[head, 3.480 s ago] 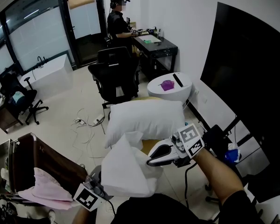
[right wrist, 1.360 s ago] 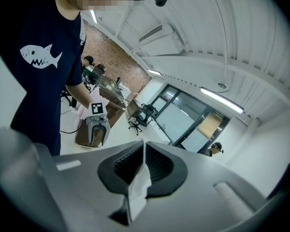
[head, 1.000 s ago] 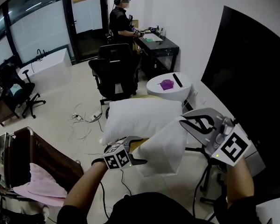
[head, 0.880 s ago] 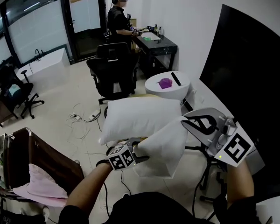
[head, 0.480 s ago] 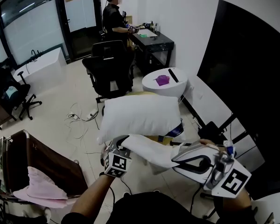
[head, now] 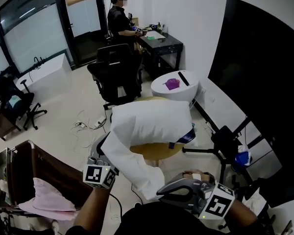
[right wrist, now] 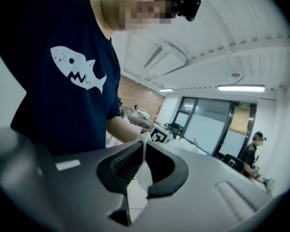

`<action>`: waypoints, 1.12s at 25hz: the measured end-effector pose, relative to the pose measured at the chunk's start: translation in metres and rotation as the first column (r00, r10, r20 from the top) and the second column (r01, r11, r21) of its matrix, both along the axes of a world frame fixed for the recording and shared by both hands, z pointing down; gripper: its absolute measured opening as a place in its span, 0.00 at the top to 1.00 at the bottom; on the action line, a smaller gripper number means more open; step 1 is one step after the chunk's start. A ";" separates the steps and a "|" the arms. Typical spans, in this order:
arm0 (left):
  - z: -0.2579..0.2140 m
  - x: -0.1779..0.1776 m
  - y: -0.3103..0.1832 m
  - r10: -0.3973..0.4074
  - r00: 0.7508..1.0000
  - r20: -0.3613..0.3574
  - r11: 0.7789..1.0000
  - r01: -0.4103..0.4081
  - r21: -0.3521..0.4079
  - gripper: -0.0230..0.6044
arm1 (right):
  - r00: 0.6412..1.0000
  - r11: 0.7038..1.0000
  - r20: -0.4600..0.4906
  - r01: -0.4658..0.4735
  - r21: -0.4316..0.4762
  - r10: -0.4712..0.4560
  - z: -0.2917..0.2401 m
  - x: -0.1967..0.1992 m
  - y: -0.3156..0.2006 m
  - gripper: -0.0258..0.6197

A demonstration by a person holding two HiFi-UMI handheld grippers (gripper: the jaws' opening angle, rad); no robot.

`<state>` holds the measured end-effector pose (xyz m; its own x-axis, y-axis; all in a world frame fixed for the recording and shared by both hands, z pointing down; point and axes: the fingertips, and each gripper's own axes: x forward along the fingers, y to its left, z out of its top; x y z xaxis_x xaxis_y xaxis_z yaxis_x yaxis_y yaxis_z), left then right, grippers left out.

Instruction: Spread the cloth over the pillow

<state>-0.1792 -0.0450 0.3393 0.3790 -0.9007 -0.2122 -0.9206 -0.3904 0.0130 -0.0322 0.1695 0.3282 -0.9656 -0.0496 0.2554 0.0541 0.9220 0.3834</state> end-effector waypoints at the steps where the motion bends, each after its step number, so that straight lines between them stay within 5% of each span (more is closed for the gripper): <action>1: -0.010 -0.006 0.004 0.016 0.998 -0.069 1.000 -0.015 0.015 0.96 | 1.000 1.000 0.003 0.013 -0.025 -0.013 0.004 -0.004 0.001 0.91; 4: -0.041 -0.020 0.019 0.119 0.963 -0.240 0.989 -0.095 0.109 0.96 | 0.999 0.992 0.005 0.043 -0.116 -0.042 0.016 -0.008 -0.003 0.74; 8: -0.082 -0.035 0.045 0.308 0.882 -0.358 0.939 -0.219 0.267 0.96 | 0.987 0.937 0.147 -0.015 -0.349 0.071 0.014 -0.006 -0.038 0.72; 11: -0.105 -0.045 0.062 0.406 0.817 -0.409 0.895 -0.267 0.356 0.96 | 0.976 0.901 0.150 -0.080 -0.426 0.157 0.028 0.000 -0.078 0.72; 14: -0.121 -0.046 0.078 0.463 0.789 -0.403 0.862 -0.296 0.411 0.96 | 0.963 0.866 0.186 -0.081 -0.494 0.196 0.040 0.004 -0.114 0.71; 19: -0.146 -0.045 0.101 0.512 0.793 -0.331 0.816 -0.327 0.476 0.96 | 0.959 0.810 0.256 0.053 -0.584 0.122 0.044 0.007 -0.137 0.68; 25: -0.179 -0.042 0.132 0.613 0.755 -0.233 0.720 -0.412 0.558 0.96 | 0.962 0.781 0.212 -0.002 -0.624 0.171 0.067 0.000 -0.160 0.67; 28: -0.185 -0.041 0.142 0.654 0.725 -0.215 0.685 -0.447 0.575 0.96 | 0.971 0.809 0.166 -0.043 -0.587 0.172 0.077 -0.022 -0.167 0.67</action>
